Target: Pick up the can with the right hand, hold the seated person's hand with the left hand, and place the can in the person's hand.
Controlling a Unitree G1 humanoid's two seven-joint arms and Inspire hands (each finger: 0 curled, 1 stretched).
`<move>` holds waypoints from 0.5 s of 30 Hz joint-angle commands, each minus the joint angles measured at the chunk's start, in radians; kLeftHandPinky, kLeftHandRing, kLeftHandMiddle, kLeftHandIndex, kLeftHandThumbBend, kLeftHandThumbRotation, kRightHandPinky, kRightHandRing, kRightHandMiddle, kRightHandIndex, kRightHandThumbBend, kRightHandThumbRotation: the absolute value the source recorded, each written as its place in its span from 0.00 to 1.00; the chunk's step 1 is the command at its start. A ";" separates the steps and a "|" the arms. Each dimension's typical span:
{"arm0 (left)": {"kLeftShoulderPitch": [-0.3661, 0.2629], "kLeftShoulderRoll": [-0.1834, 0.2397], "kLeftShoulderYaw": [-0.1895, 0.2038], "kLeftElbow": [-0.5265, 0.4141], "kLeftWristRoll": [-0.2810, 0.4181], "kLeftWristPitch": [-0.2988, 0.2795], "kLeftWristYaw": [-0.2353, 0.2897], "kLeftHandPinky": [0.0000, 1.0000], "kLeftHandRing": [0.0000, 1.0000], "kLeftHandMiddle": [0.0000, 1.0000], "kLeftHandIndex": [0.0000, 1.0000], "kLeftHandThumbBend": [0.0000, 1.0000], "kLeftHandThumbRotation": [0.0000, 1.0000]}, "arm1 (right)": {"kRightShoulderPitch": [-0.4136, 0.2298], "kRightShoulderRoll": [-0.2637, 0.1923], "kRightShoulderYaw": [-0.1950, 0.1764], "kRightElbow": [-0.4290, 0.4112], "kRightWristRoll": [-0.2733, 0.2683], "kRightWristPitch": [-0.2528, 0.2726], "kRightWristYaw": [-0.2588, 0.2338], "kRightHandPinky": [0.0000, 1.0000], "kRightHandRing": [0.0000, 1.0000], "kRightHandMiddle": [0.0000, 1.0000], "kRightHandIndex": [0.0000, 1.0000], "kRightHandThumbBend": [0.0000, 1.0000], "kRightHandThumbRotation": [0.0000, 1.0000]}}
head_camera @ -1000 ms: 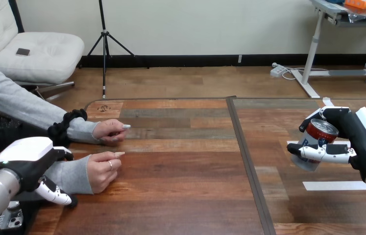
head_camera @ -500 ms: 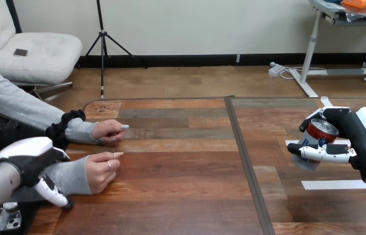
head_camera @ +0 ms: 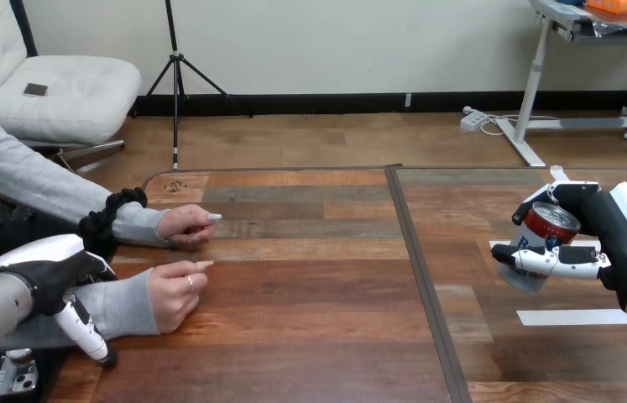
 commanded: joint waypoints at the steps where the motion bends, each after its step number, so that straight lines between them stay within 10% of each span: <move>1: -0.014 0.027 -0.031 0.006 0.027 -0.025 0.012 0.45 0.58 0.69 0.74 0.94 0.01 | -0.070 -0.025 -0.024 -0.038 0.030 -0.031 -0.016 0.33 0.35 0.40 0.45 0.66 0.00; 15: 0.006 0.032 -0.059 0.091 0.155 -0.180 0.377 0.22 0.31 0.41 0.50 0.92 0.00 | -0.073 -0.024 -0.024 -0.031 0.040 -0.038 -0.010 0.32 0.35 0.40 0.44 0.65 0.00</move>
